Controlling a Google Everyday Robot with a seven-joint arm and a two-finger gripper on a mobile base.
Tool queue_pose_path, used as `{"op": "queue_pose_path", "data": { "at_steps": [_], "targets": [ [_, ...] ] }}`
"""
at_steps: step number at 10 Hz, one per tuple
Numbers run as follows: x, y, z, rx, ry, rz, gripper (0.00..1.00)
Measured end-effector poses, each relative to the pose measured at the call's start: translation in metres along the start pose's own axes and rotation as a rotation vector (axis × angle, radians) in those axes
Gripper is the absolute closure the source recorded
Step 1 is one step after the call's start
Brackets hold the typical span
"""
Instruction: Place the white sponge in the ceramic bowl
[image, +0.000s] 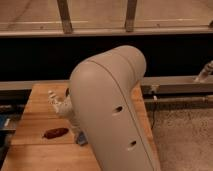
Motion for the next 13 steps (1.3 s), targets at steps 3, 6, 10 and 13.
{"op": "queue_pose_path", "data": {
  "at_steps": [3, 6, 10, 13],
  "targets": [
    [0.000, 0.000, -0.003, 0.000, 0.000, -0.001, 1.00],
    [-0.009, -0.003, -0.030, 0.027, -0.057, -0.021, 1.00],
    [-0.046, -0.041, -0.120, 0.139, -0.155, -0.045, 1.00],
    [-0.075, -0.077, -0.172, 0.128, -0.270, -0.074, 1.00]
  ]
}}
